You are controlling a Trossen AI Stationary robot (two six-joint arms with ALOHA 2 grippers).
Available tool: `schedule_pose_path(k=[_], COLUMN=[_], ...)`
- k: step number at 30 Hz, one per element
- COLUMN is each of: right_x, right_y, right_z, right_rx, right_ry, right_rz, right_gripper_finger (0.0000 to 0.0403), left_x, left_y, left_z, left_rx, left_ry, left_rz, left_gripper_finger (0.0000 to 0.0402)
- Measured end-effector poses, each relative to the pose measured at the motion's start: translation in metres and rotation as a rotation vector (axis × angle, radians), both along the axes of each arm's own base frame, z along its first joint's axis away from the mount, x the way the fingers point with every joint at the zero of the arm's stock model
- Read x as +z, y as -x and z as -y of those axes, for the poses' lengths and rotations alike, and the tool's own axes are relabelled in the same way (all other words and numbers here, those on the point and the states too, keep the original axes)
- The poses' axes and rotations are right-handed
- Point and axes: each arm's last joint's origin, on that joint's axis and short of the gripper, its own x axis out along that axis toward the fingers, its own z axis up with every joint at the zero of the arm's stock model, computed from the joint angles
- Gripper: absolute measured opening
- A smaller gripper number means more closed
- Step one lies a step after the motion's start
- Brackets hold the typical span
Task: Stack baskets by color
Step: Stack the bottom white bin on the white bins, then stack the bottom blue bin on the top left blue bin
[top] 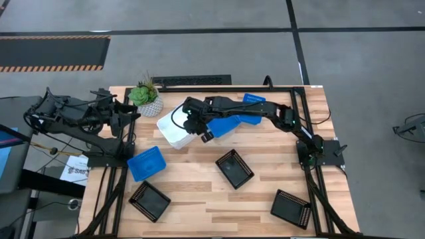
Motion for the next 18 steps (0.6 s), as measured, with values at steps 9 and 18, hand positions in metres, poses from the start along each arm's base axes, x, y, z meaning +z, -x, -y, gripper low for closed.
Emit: schedule_pose_path(k=[9, 18], right_x=[0.059, 0.079], right_y=[0.024, 0.023], right_z=[-0.013, -0.06], right_rx=[-0.165, -0.109], right_ry=[-0.123, -0.23], right_rz=[-0.08, 0.017], right_gripper_finger=[0.0196, 0.0194], left_x=[0.0, -0.001], left_y=[0.0, 0.001], left_z=[0.0, 0.0], left_rx=[-0.001, -0.001], left_ry=[-0.003, -0.008], left_rz=[-0.001, -0.017], left_gripper_finger=[0.0224, 0.0224])
